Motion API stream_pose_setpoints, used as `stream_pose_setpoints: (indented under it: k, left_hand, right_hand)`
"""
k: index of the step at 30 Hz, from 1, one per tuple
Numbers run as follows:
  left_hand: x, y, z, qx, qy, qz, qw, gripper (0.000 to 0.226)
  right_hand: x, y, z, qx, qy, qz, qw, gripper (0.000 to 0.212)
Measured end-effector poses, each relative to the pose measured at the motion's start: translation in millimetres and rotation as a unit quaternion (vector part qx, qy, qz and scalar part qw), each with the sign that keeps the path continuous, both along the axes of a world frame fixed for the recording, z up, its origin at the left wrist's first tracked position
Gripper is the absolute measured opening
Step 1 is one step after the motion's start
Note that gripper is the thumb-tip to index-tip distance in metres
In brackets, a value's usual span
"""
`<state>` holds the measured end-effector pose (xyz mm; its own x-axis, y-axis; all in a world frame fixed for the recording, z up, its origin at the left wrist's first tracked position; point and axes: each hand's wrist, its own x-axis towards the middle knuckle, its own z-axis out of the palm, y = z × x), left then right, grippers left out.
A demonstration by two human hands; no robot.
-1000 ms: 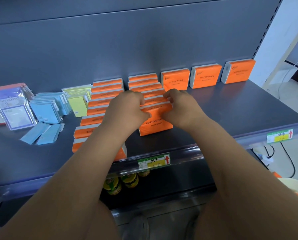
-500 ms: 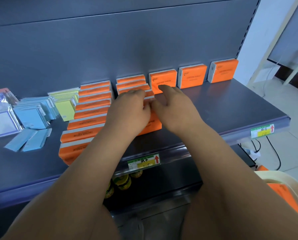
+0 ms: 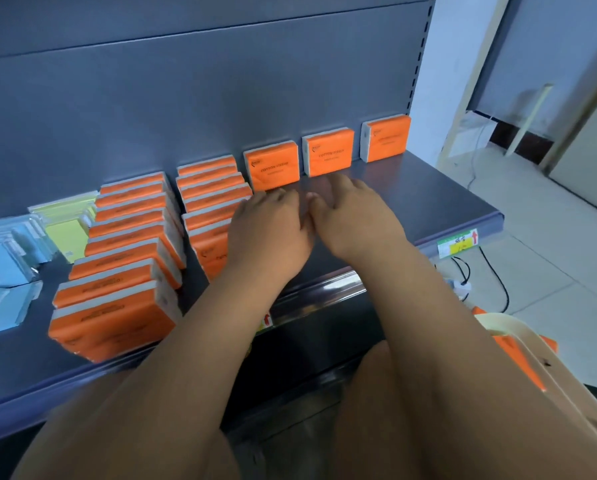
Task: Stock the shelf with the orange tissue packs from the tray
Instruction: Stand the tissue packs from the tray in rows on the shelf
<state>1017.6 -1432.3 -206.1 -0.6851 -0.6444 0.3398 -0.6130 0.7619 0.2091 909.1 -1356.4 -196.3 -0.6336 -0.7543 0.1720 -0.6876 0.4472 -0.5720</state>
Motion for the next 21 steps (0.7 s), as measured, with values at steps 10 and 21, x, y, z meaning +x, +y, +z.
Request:
stream_pose_setpoints:
  k: [10,21]
  left_hand:
    - [-68.5,42.0,-13.4,0.026,-0.052,-0.059,0.997,0.059]
    - [-144.3,112.6,-24.9,0.011,-0.146,-0.201,0.969,0.058]
  right_hand:
    - [-65.4,98.0,-13.0,-0.022,0.022,-0.117,0.993,0.059]
    - [-93.3,196.4,-71.4,-0.008,-0.016,-0.196,0.981,0.053]
